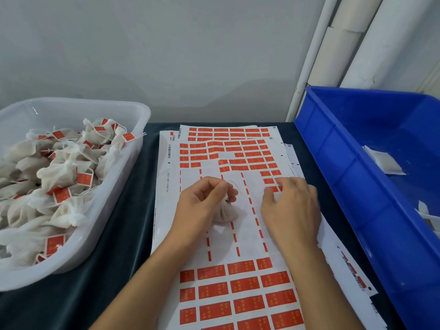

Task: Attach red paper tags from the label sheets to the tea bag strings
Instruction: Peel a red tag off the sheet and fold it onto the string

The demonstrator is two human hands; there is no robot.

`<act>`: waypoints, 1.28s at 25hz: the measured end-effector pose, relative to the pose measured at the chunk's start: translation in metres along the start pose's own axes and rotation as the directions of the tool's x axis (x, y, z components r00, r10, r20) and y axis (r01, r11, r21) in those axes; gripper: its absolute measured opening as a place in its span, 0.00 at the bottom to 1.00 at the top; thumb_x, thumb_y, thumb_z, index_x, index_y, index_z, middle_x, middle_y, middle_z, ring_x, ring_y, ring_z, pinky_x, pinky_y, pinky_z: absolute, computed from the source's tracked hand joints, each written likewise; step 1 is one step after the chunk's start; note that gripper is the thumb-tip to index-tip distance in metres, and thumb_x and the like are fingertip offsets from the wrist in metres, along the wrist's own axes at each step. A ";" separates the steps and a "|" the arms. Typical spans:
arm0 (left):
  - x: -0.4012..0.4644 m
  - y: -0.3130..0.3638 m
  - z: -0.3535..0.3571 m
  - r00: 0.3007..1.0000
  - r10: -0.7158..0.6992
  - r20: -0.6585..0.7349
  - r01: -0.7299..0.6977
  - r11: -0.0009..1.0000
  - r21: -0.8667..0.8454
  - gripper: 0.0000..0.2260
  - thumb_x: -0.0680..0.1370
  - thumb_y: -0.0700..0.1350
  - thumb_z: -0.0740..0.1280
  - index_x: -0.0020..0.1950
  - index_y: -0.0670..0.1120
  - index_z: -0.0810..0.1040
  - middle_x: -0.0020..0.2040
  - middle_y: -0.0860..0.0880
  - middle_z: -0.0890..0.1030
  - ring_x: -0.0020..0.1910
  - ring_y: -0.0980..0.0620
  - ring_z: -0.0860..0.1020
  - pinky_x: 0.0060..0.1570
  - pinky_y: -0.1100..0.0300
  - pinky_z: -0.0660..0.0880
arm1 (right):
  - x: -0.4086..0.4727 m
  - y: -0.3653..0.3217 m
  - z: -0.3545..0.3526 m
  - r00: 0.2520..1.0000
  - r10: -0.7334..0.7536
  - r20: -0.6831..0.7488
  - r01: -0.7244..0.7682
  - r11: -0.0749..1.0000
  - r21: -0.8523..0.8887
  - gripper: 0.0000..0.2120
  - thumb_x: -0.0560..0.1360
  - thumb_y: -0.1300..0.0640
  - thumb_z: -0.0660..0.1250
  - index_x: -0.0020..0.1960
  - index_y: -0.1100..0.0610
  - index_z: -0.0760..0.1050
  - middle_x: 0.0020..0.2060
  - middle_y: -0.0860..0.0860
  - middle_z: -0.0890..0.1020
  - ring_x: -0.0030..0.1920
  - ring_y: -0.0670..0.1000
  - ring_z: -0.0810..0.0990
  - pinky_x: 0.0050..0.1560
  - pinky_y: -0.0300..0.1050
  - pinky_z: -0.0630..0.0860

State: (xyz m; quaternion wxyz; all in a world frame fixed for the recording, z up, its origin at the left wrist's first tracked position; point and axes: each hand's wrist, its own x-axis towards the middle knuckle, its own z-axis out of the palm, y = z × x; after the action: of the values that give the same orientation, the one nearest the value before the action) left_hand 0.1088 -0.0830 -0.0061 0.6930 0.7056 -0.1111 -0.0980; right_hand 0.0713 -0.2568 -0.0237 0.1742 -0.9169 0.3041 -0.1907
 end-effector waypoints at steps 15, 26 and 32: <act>-0.002 -0.003 0.006 1.000 -0.027 -0.014 0.027 0.999 0.039 0.09 0.84 0.49 0.67 0.48 0.51 0.85 0.46 0.56 0.86 0.49 0.57 0.84 0.43 0.73 0.77 | 0.005 -0.007 -0.003 0.997 0.068 0.046 -0.065 0.995 -0.069 0.24 0.77 0.34 0.66 0.64 0.49 0.79 0.58 0.48 0.83 0.51 0.52 0.83 0.54 0.52 0.82; -0.002 -0.004 0.006 1.000 -0.017 -0.019 0.019 0.997 0.070 0.09 0.84 0.49 0.66 0.48 0.52 0.85 0.46 0.57 0.86 0.49 0.58 0.84 0.43 0.75 0.76 | -0.001 -0.017 0.003 0.999 0.029 -0.019 -0.031 0.997 -0.069 0.24 0.78 0.34 0.65 0.66 0.47 0.79 0.58 0.47 0.83 0.52 0.51 0.81 0.57 0.52 0.81; -0.003 -0.003 0.006 1.000 -0.023 -0.018 0.024 0.998 0.057 0.09 0.84 0.49 0.66 0.47 0.52 0.85 0.45 0.56 0.86 0.49 0.57 0.84 0.43 0.75 0.76 | 0.000 -0.014 0.004 0.999 0.013 -0.042 -0.012 1.000 0.003 0.19 0.78 0.36 0.67 0.60 0.48 0.81 0.55 0.47 0.84 0.48 0.49 0.81 0.54 0.51 0.81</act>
State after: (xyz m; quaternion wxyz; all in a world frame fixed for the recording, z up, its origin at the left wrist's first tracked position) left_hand 0.1043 -0.0883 -0.0094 0.6722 0.7273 -0.0997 -0.0966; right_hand 0.0800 -0.2450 -0.0213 0.1700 -0.9106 0.3132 -0.2092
